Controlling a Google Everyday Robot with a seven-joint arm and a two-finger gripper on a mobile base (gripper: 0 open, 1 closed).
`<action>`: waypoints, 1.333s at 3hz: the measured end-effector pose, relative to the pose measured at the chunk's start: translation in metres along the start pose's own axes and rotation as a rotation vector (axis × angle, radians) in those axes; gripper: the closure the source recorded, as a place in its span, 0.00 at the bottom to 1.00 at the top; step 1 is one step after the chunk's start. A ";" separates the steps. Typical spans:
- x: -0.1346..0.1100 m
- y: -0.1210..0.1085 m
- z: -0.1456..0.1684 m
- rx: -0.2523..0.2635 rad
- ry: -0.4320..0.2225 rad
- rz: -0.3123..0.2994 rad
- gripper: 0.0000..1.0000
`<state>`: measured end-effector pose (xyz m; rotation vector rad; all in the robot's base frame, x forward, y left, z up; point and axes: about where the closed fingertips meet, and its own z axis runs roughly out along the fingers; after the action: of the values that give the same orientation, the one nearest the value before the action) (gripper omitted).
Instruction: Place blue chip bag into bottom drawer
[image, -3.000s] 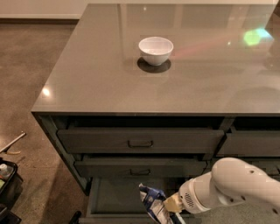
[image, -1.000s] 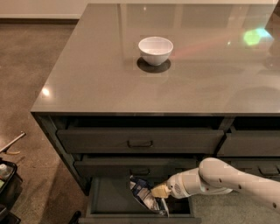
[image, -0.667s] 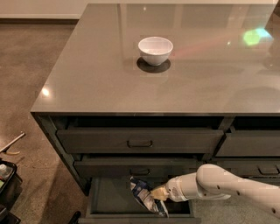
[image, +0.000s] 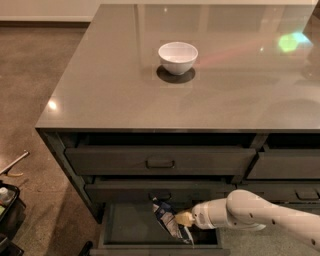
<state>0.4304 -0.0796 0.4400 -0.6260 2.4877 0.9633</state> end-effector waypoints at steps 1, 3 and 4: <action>0.008 -0.026 0.011 -0.023 -0.047 0.059 1.00; 0.032 -0.077 0.047 -0.040 -0.083 0.191 1.00; 0.045 -0.098 0.060 -0.022 -0.070 0.246 1.00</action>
Offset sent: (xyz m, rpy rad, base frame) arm 0.0283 -0.0355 -0.1017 0.1616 0.0926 -0.1943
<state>0.4579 -0.1146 0.3248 -0.2898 2.5351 1.0815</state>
